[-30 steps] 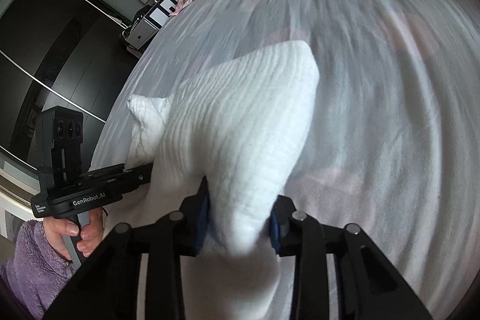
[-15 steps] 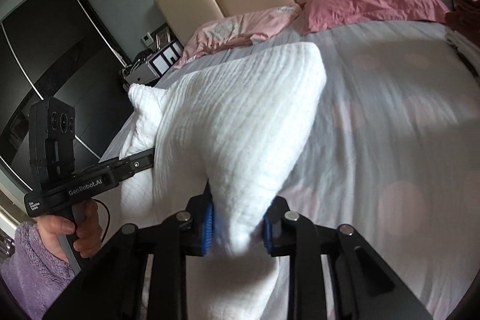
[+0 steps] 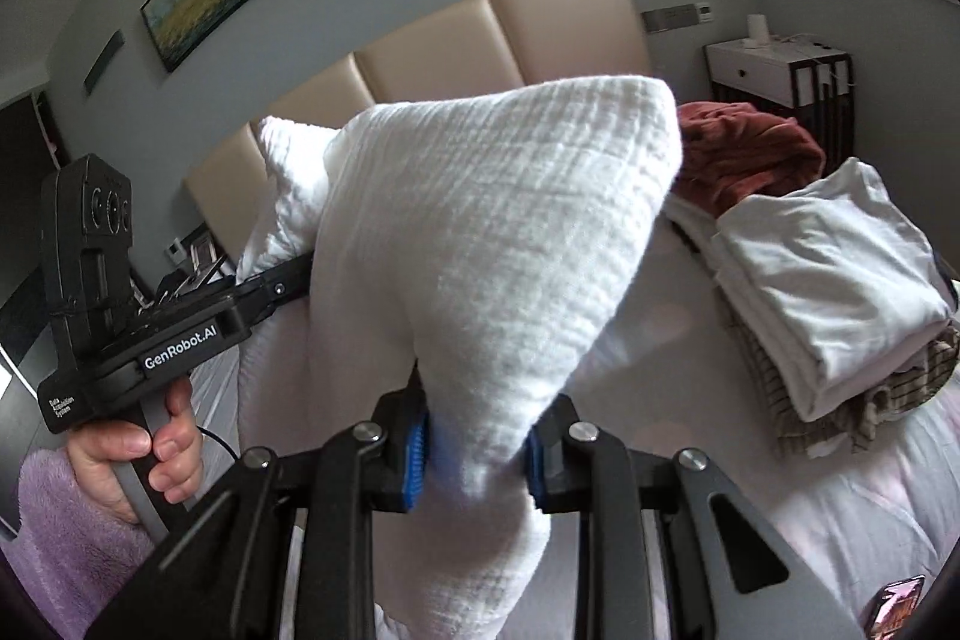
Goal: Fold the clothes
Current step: 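Grasp the folded blanket with both grippers and lift it off the bed, then carry the folded blanket with both grippers onto the clothes stack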
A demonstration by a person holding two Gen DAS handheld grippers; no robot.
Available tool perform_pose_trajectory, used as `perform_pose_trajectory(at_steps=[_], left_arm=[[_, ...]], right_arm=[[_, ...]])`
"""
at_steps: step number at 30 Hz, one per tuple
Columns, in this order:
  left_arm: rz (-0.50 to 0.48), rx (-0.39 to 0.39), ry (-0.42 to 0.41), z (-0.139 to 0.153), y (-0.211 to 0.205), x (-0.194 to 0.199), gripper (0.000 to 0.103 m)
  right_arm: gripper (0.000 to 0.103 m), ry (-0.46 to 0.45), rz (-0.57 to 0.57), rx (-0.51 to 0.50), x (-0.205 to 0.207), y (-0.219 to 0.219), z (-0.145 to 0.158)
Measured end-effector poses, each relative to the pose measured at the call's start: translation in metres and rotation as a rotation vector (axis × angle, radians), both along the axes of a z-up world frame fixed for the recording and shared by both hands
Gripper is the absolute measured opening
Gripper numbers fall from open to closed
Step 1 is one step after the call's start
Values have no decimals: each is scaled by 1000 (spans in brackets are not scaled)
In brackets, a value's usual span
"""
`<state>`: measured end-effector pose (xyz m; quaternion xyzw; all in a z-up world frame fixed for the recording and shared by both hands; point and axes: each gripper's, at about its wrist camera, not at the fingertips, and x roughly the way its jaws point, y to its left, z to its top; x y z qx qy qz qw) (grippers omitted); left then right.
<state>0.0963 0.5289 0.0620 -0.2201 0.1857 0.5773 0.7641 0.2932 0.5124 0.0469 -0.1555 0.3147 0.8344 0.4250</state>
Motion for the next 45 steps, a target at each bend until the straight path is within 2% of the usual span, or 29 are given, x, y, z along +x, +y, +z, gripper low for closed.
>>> perform_pose_trajectory(at_steps=[6,12,19,23,29,36,39,41,43,45], left_arm=[[-159,26,120,40,88,88,18],[-303,19,226,51,169,168,18],[-452,-35,275,17,241,268,18],[-519,-91,291,-19,272,312,18],[-579,-180,321,-72,300,345,18],[-561,-266,326,-114,325,347,19],[-532,-300,331,-121,328,347,23],[-529,-295,332,-113,326,348,24],[-509,-280,343,-101,323,348,32],[-481,-262,356,-87,321,348,33]], right_arm=[[24,98,-162,-19,83,43,13],[24,154,-317,-45,151,96,7],[24,121,-473,-113,211,147,-23],[24,100,-534,-171,238,169,-53],[24,110,-574,-272,264,189,-103],[28,156,-583,-334,273,191,-130],[36,199,-573,-353,281,189,-133],[41,210,-571,-363,286,184,-130],[46,211,-573,-366,291,177,-126],[48,193,-578,-355,294,166,-117]])
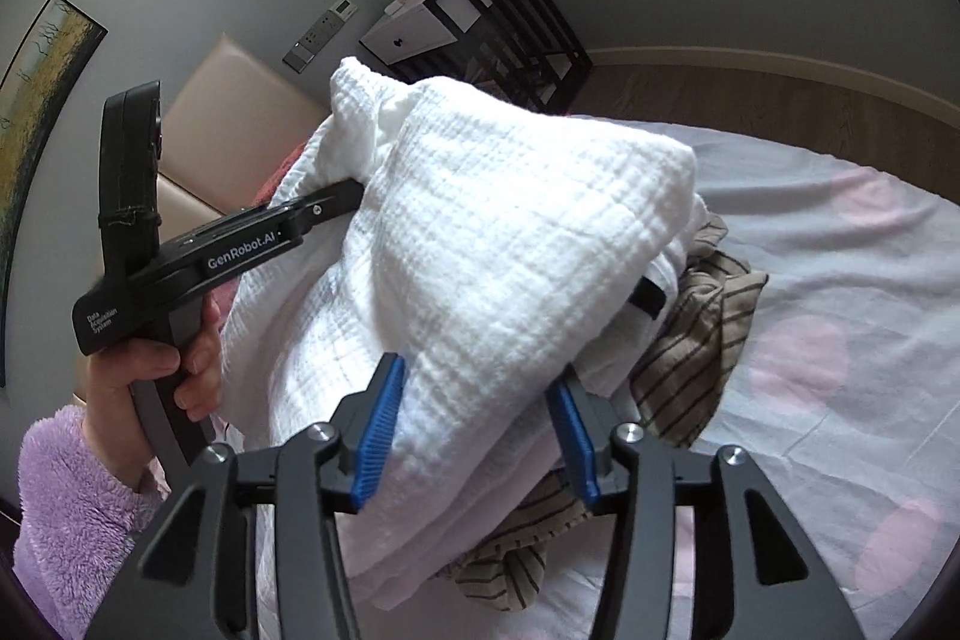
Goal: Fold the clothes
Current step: 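Carry the folded blanket with both grippers onto the clothes stack, then lower the blanket onto the stack and open both grippers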
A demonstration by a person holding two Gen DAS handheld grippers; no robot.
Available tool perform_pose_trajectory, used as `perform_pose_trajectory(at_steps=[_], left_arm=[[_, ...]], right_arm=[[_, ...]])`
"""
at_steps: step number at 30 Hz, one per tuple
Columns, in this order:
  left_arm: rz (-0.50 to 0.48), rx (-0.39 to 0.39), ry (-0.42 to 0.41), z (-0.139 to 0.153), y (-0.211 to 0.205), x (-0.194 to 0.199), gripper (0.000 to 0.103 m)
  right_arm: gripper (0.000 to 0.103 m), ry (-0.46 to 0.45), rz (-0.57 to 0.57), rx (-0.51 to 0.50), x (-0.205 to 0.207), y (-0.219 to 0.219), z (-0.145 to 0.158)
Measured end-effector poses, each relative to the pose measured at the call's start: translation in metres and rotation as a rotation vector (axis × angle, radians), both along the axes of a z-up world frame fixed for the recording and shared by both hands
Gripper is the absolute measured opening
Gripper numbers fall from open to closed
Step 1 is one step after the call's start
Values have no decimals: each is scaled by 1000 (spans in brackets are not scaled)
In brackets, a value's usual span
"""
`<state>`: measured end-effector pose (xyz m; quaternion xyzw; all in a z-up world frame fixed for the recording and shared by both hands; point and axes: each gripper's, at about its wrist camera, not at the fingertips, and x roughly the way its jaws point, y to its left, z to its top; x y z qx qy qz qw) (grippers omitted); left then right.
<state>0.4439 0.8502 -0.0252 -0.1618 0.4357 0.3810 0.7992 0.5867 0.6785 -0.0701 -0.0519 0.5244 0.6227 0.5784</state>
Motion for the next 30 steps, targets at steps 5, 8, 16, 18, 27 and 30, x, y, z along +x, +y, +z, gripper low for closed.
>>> perform_pose_trajectory(at_steps=[5,8,16,18,27,30], left_arm=[[37,78,35,32,-14,-3,33],[66,121,25,51,-23,-13,33],[80,82,-25,44,-31,-42,33],[82,52,-21,26,-26,-44,33],[193,-71,-36,-49,20,-73,31],[211,-108,-75,-65,29,-81,31]], right_arm=[[48,-134,-28,40,15,-28,26],[48,-243,-45,80,29,-21,39],[40,-336,61,141,15,8,57],[40,-323,82,128,11,21,49],[40,-320,122,47,1,62,-16],[39,-303,127,55,3,66,-27]])
